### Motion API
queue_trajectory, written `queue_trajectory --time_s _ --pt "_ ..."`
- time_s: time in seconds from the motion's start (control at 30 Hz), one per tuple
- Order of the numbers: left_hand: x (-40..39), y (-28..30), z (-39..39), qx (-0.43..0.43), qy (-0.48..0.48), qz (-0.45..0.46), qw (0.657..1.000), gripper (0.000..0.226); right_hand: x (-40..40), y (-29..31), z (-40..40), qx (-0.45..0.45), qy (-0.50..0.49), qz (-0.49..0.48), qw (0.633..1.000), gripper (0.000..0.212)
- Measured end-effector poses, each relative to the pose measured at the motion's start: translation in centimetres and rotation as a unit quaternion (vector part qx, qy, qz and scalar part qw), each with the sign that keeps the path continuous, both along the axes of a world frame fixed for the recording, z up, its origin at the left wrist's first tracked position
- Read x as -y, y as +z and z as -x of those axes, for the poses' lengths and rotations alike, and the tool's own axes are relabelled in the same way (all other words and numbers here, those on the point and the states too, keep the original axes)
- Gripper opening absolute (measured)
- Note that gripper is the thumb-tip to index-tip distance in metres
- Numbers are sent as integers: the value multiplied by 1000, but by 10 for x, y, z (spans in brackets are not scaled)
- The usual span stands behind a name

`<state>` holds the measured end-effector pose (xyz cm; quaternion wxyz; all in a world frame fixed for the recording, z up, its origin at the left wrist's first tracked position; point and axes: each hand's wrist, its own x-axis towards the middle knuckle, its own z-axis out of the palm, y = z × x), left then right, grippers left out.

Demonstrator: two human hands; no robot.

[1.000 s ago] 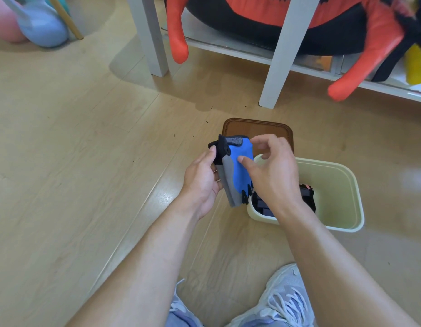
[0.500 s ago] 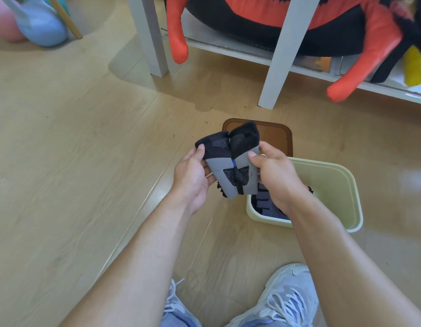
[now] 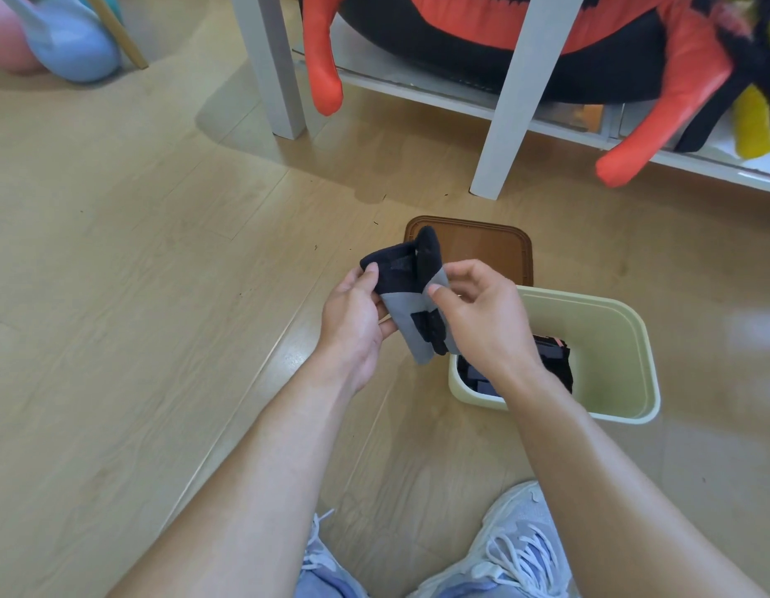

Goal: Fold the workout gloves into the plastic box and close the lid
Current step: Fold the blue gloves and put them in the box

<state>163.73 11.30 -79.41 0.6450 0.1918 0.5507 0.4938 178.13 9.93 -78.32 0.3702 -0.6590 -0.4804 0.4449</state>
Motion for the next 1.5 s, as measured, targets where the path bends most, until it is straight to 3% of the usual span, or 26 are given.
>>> queue_trajectory --time_s 0.13,0.27,0.4,0.5,0.63,0.77,1.03,1.23,1.33,1.43,1.5 --pt "3 1 -3 -18 -43 -3 999 35 7 -3 14 107 54 -13 993 31" --pt "4 1 0 -18 -77 6 997 45 3 -6 10 103 54 -7 993 15" --pt "6 -7 0 -62 -107 -15 992 28 -1 -7 -2 86 25 -4 996 5" --pt "6 -8 -1 -62 -102 -9 993 20 -4 -7 -11 78 -26 -24 996 23" --pt "4 -10 0 -44 -66 14 997 35 -9 -8 -19 61 2 23 998 46" --pt "6 -10 1 1 -89 17 996 32 -7 -10 -13 -74 -1 50 996 44" --pt "7 -9 1 -17 -126 -46 991 26 -7 -3 -14 -133 -42 45 989 27" --pt "6 -11 6 -19 -166 -58 984 20 -9 0 -22 -98 32 66 993 36" --pt "6 -12 6 -22 -191 -47 980 28 -10 4 -24 -57 63 66 994 22" --pt "9 -18 5 -47 -207 -21 977 44 -11 5 -25 -29 39 43 998 14" --pt "11 -24 6 -86 -224 -19 971 41 -11 6 -27 -57 8 53 997 13"
